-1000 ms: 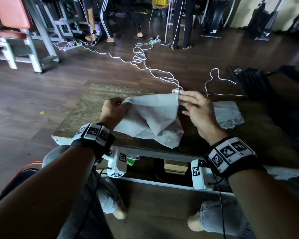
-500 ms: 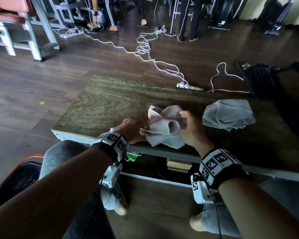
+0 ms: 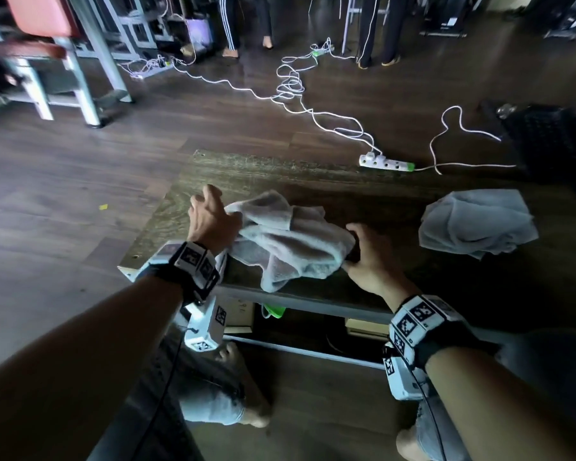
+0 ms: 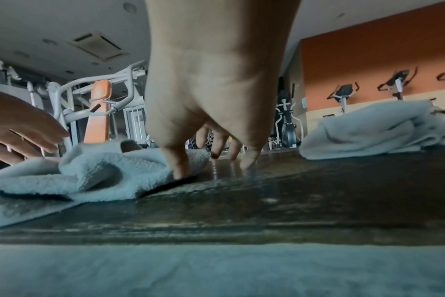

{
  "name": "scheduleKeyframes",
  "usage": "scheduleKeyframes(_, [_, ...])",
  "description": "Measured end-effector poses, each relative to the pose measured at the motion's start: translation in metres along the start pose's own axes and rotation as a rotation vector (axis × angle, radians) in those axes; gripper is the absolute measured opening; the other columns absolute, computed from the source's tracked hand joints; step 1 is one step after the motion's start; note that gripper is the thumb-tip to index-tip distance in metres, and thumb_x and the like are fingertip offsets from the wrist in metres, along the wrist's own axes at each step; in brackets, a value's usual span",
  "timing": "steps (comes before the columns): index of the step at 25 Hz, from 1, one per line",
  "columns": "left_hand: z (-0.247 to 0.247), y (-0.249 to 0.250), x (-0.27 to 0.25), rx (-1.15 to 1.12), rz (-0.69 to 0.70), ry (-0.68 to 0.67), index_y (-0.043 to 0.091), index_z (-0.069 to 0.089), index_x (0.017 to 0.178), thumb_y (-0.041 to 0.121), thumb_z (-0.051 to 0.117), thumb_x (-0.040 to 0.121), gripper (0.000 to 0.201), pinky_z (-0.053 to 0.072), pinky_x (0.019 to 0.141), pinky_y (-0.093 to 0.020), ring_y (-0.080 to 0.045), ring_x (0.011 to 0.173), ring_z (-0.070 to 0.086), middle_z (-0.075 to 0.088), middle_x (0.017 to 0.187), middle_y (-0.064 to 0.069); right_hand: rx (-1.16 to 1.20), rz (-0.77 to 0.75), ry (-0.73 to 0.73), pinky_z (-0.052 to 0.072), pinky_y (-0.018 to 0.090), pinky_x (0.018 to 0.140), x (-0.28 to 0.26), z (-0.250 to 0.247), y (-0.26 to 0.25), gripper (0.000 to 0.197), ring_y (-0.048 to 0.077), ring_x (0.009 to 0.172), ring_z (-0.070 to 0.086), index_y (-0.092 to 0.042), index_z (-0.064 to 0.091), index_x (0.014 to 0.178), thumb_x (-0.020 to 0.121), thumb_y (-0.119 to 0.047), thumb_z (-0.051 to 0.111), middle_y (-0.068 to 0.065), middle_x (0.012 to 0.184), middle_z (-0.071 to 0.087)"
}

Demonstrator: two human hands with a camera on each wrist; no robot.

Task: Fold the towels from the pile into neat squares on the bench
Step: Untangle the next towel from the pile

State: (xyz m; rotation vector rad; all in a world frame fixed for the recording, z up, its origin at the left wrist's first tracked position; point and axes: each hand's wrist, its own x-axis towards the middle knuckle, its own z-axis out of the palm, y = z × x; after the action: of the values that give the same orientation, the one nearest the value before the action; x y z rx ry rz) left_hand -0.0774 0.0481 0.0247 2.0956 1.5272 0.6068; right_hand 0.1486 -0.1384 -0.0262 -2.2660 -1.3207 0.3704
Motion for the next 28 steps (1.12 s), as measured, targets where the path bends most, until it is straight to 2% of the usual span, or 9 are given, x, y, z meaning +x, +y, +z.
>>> scheduleKeyframes(3, [0.019, 0.000, -0.030, 0.103, 0.417, 0.015, 0.017, 0.053, 0.104, 0.040, 0.056, 0.072, 0.039, 0.046, 0.085, -0.046, -0.029, 0.100, 0.046, 0.049, 0.106, -0.010, -0.006, -0.039, -0.016, 0.049, 0.037, 0.072, 0.004, 0.013, -0.010, 0.020, 0.026, 0.093, 0.059, -0.027, 0.052, 0.080, 0.077, -0.028, 0.072, -0.005, 0.090, 0.056])
scheduleKeyframes(5, [0.025, 0.007, -0.051, 0.007, 0.476, -0.212, 0.027, 0.056, 0.101, 0.053, 0.069, 0.070, 0.043, 0.050, 0.076, -0.032, -0.015, 0.095, 0.051, 0.051, 0.105, 0.001, 0.182, -0.055, 0.059, 0.044, 0.032, 0.060, 0.003, 0.011, -0.023, 0.019, 0.018, 0.074, 0.057, -0.020, 0.052, 0.076, 0.084, -0.025, 0.068, -0.004, 0.078, 0.055])
scheduleKeyframes(8, [0.034, 0.016, -0.058, -0.056, 0.427, -0.409, 0.027, 0.060, 0.114, 0.048, 0.081, 0.068, 0.054, 0.040, 0.071, -0.007, -0.010, 0.092, 0.056, 0.060, 0.105, 0.003, 0.610, 0.028, 0.074, 0.057, 0.038, 0.062, 0.004, -0.010, -0.049, 0.029, 0.020, 0.069, 0.065, -0.015, 0.059, 0.095, 0.088, -0.042, 0.065, 0.002, 0.079, 0.065])
scheduleKeyframes(12, [0.024, 0.041, -0.043, -0.433, 0.196, -0.279, 0.013, 0.074, 0.093, 0.045, 0.061, 0.086, 0.035, 0.046, 0.072, -0.023, -0.019, 0.085, 0.067, 0.074, 0.094, -0.006, 0.841, 0.108, 0.186, 0.059, 0.041, 0.072, 0.006, -0.043, -0.057, 0.037, 0.015, 0.076, 0.065, -0.019, 0.057, 0.117, 0.088, -0.039, 0.068, 0.002, 0.090, 0.067])
scheduleKeyframes(15, [0.004, 0.069, -0.035, -0.988, -0.149, -0.342, 0.009, 0.074, 0.091, 0.034, 0.067, 0.088, 0.027, 0.054, 0.078, -0.033, -0.021, 0.081, 0.069, 0.074, 0.092, -0.010, 0.798, 0.056, -0.017, 0.049, 0.022, 0.075, -0.011, -0.052, -0.052, 0.060, 0.009, 0.098, 0.063, -0.022, 0.045, 0.134, 0.084, -0.034, 0.075, -0.003, 0.113, 0.064])
scheduleKeyframes(17, [-0.003, 0.078, -0.028, -1.072, -0.206, -0.392, 0.004, 0.072, 0.101, 0.037, 0.067, 0.087, 0.036, 0.057, 0.082, -0.036, -0.025, 0.086, 0.071, 0.074, 0.097, -0.014, 0.740, 0.045, -0.162, 0.049, 0.020, 0.074, -0.023, -0.046, -0.053, 0.062, 0.007, 0.102, 0.062, -0.028, 0.043, 0.134, 0.082, -0.027, 0.076, -0.009, 0.113, 0.062])
scheduleKeyframes(22, [-0.002, 0.072, -0.018, -0.861, -0.104, -0.229, 0.010, 0.070, 0.082, 0.044, 0.059, 0.091, 0.036, 0.058, 0.079, -0.041, -0.026, 0.074, 0.070, 0.072, 0.081, -0.012, 0.727, 0.019, -0.097, 0.048, 0.017, 0.062, -0.031, -0.028, -0.064, 0.010, 0.004, 0.075, 0.064, -0.015, 0.068, 0.100, 0.091, -0.018, 0.067, -0.002, 0.087, 0.070])
scheduleKeyframes(25, [0.002, 0.057, -0.016, -0.576, 0.076, -0.125, 0.017, 0.060, 0.106, 0.057, 0.063, 0.082, 0.047, 0.057, 0.084, -0.047, -0.026, 0.091, 0.066, 0.066, 0.105, -0.014, 0.833, 0.097, -0.028, 0.050, 0.021, 0.064, -0.022, -0.037, -0.067, 0.016, 0.011, 0.079, 0.068, -0.014, 0.069, 0.105, 0.096, -0.024, 0.062, 0.004, 0.094, 0.072])
scheduleKeyframes(28, [0.004, 0.055, -0.032, -0.260, 0.506, -0.120, 0.037, 0.052, 0.124, 0.069, 0.064, 0.071, 0.063, 0.048, 0.093, -0.040, -0.021, 0.113, 0.050, 0.051, 0.124, -0.002, 0.885, 0.212, -0.006, 0.055, 0.031, 0.074, -0.013, -0.042, -0.067, 0.027, 0.017, 0.092, 0.069, -0.021, 0.064, 0.116, 0.092, -0.033, 0.066, 0.003, 0.108, 0.070])
